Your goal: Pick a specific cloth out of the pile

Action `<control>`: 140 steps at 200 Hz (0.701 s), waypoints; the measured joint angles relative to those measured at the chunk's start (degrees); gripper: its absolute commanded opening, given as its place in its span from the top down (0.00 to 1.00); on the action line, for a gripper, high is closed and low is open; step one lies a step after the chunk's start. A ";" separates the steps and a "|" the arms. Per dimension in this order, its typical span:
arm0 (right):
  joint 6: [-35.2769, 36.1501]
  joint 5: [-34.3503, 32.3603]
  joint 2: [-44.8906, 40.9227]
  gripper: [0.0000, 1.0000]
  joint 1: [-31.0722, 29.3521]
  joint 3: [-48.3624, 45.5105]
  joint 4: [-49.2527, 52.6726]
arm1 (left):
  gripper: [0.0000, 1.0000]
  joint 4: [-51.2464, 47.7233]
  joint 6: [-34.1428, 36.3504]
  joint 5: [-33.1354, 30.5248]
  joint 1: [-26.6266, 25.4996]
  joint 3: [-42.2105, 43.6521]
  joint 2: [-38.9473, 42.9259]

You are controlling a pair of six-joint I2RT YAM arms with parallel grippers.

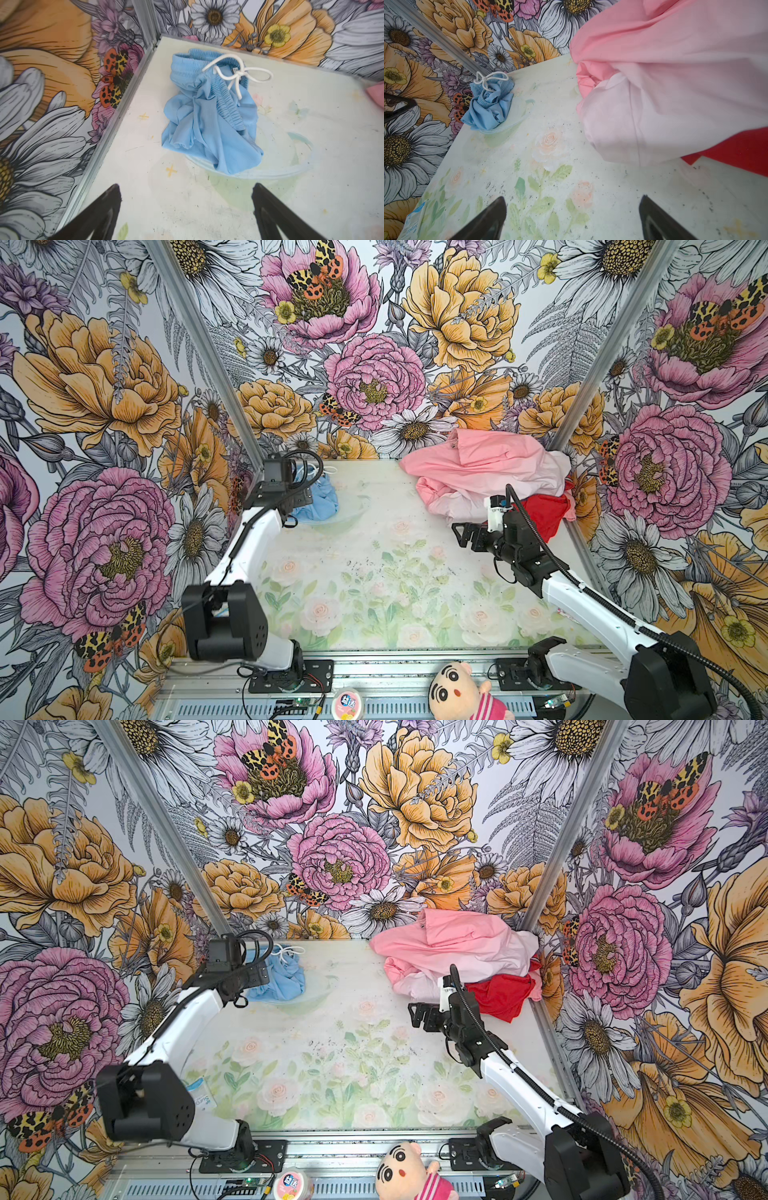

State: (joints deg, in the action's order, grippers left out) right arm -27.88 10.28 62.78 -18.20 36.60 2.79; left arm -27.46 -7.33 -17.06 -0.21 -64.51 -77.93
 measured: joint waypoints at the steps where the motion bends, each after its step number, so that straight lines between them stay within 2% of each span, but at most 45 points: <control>1: 0.24 -0.04 -0.15 0.01 0.20 0.00 -0.02 | 0.01 0.76 -0.11 -0.46 -0.20 1.16 1.20; 13: 2.58 -0.96 -1.07 0.01 1.75 0.00 -0.20 | 0.01 10.51 -0.50 -4.76 -2.29 12.46 10.91; 19: 3.74 -1.66 -1.57 0.00 2.40 0.00 -0.28 | 0.01 14.10 -0.63 -6.36 -3.02 16.59 13.70; 26: 5.22 -2.93 -2.27 0.01 2.93 0.00 -0.28 | 0.01 22.84 0.22 -9.16 -4.09 23.08 16.57; 40: 7.98 -6.45 -4.15 0.00 3.45 0.00 -0.33 | 0.01 34.77 2.49 -13.77 -5.68 32.94 16.52; 53: 9.62 -11.41 -6.45 0.00 3.89 -0.24 -0.72 | 0.01 41.79 5.01 -17.51 -7.30 38.99 11.74; 73: 10.40 -22.16 -11.74 0.00 4.96 -3.82 -2.75 | 0.01 49.66 5.81 -20.28 -7.96 42.84 4.31; 98: 11.76 -32.83 -18.53 0.01 7.61 -12.28 -5.66 | 0.01 62.58 4.74 -17.84 -4.24 43.41 -2.32; 120: 13.51 -36.61 -20.92 0.00 9.05 -17.55 -6.12 | 0.01 65.94 3.85 -13.31 -1.03 42.62 -5.11; 140: 14.75 -37.05 -20.70 0.00 9.79 -19.58 -7.48 | 0.01 69.13 4.46 -8.94 -0.92 42.01 -6.32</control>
State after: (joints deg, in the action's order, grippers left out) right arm -13.13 -26.76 42.09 -8.40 17.02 -4.69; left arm 41.67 -2.87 -26.00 -1.13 -22.50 -84.25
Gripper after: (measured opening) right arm 0.995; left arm 0.987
